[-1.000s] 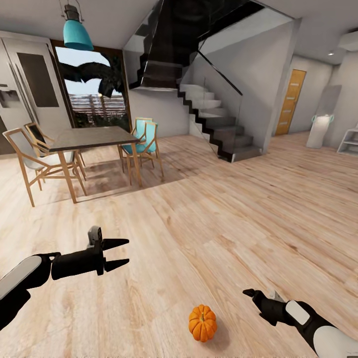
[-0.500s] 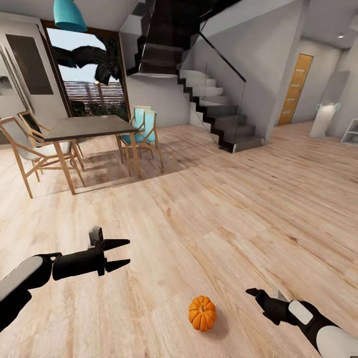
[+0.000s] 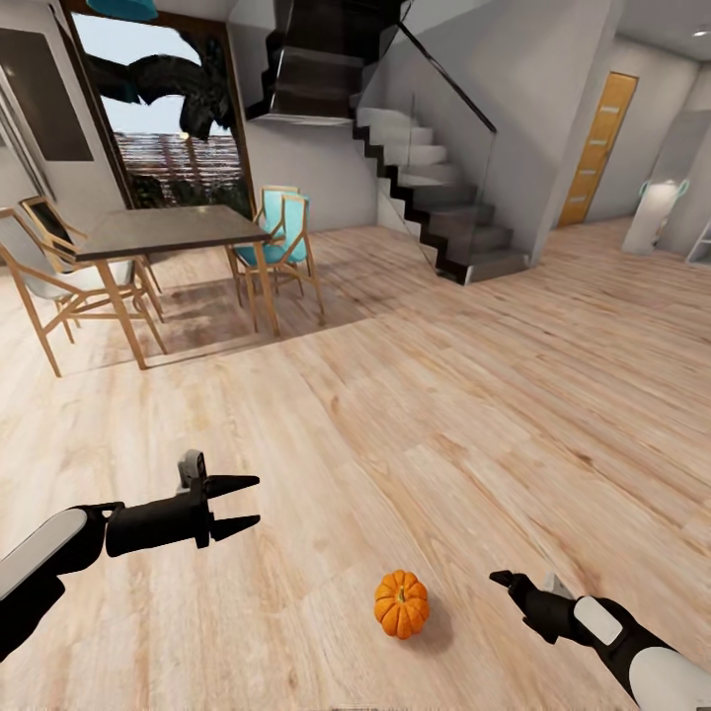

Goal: Place each of the two pumpkins and all three candles from the living room inside a cabinet in the living room (use any cabinet), then make sure every cabinet is closed, and position the cauldron so it is next to a table in the living room.

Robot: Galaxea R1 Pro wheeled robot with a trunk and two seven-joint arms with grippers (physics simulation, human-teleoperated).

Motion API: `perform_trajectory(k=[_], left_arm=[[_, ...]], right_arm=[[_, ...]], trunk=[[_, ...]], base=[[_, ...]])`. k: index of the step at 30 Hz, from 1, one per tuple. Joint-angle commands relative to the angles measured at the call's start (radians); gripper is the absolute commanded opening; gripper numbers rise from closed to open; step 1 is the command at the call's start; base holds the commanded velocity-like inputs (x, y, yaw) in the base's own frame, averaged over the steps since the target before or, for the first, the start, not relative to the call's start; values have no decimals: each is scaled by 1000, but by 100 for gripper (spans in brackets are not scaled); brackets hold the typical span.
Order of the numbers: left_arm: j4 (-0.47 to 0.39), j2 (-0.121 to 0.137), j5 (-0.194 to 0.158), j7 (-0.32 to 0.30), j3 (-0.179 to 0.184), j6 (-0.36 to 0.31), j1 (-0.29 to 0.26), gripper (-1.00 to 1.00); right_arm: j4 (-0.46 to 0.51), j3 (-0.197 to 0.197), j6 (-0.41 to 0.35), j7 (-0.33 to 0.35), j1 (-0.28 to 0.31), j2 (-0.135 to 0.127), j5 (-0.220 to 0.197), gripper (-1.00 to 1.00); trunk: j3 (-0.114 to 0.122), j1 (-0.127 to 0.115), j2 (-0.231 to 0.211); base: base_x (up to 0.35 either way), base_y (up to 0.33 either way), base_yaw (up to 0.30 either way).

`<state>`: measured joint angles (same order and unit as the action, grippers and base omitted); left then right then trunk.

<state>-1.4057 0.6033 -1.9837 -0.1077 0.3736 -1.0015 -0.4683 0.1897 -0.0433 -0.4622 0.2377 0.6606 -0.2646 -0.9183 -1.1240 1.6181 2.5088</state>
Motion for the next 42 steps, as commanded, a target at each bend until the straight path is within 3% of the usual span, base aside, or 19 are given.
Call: perform_trajectory(k=[1,23,25,28,30,42], left_arm=[[1,0,7,-10,2,0,-1,100],[-9,0,6,-11,5,0,-1,100],[-9,0,7,-11,6,0,-1,100],[-9,0,7,-11,7,0,-1,100],[-9,0,7,-10,6,0,-1,100],[-17,0,6,-11,7,0,-1,100]], right_arm=[[0,-4,-2,4,0,-1,-4,100],[47,-16,50,13,1,7,9,100],[49,-18,57,49,1,4,11,100],[46,-21,51,217,1,0,14,100],[46,-21,49,279,1,0,14,100],[47,-21,47,355,1,-1,14,100]], trunk=[[-5,0,1],[-90,10,6],[-98,11,6],[-109,12,7],[-117,13,7],[-163,19,10]], base=[[0,0,0],[0,0,0],[0,0,0],[0,0,0],[0,0,0],[0,0,0]])
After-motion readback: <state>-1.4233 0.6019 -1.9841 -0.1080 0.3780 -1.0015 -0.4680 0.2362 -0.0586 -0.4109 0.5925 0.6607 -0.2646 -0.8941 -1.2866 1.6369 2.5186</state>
